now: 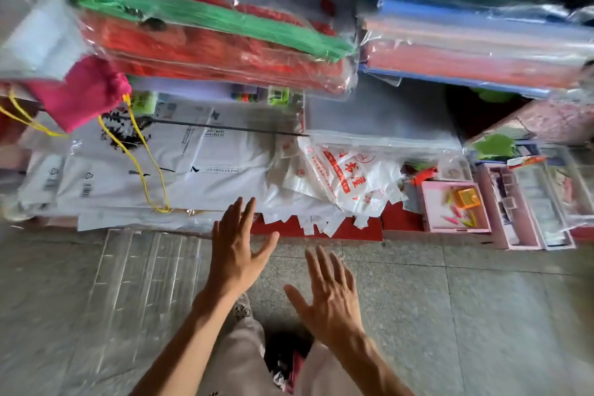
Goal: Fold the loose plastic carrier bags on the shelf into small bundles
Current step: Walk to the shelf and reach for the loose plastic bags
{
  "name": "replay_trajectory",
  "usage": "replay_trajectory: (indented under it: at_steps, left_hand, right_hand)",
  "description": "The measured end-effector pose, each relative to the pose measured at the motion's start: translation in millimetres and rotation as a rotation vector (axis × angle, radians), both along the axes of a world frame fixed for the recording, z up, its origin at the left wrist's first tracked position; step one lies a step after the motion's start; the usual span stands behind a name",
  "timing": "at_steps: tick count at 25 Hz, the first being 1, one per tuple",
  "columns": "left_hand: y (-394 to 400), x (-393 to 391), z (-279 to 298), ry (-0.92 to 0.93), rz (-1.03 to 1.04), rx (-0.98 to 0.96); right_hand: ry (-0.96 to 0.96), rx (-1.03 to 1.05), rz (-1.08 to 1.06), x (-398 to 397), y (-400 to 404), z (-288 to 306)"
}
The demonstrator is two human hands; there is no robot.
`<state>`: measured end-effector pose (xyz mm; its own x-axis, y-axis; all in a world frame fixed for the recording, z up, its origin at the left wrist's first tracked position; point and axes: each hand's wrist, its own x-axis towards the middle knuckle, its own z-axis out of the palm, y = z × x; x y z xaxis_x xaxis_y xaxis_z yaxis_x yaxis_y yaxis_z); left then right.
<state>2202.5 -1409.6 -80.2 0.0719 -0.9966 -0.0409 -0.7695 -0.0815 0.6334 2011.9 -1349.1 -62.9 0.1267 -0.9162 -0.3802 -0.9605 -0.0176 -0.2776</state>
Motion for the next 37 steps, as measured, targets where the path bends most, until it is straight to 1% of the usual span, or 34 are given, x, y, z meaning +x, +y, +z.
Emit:
replay_trajectory:
  at_steps: [2,5,7,10,13,16,18,21,24,26,29,33,37]
  left_hand:
    - [5,-12,-7,-0.006,-0.02,0.018]
    - [12,-32,-28,-0.062,-0.047,0.029]
    - [13,-49,-46,-0.099,-0.054,0.032]
    - [15,-70,-83,-0.092,-0.052,0.055]
    - [14,-85,-154,-0.13,-0.092,0.097]
    - [1,-89,-250,-0.142,-0.096,0.096]
    - [-12,-89,-301,-0.146,-0.107,0.074]
    - [-33,-90,-378,-0.149,-0.099,-0.075]
    - [-53,-98,-434,-0.031,-0.037,-0.224]
    - [-60,-105,-454,0.008,-0.028,-0.297]
    - [-68,-108,-475,0.042,-0.047,-0.411]
    - [-60,-106,-475,0.082,-0.045,-0.506]
    - [-32,-109,-465,0.083,-0.061,-0.459]
  right_hand:
    - [-0.006,0.011,-0.023,-13,4,-7]
    - [-0.014,-0.011,-0.024,-38,10,-27]
    - [-0.032,0.01,-0.003,-58,11,-49]
    - [-0.03,-0.013,-0.003,-82,9,-91]
    - [-0.04,-0.02,-0.046,-104,3,-159]
    - [-0.037,-0.073,-0.041,-116,-4,-255]
    - [-0.041,-0.111,-0.036,-117,-9,-309]
    - [-0.084,-0.185,-0.045,-117,-17,-392]
    - [-0.119,-0.34,-0.003,-117,-31,-451]
    - [-0.116,-0.438,0.077,-118,-37,-475]
    - [-0.061,-0.551,0.171,-123,-53,-503]
    - [-0.039,-0.626,0.145,-120,-53,-515]
    - [-0.012,-0.607,0.105,-120,-38,-508]
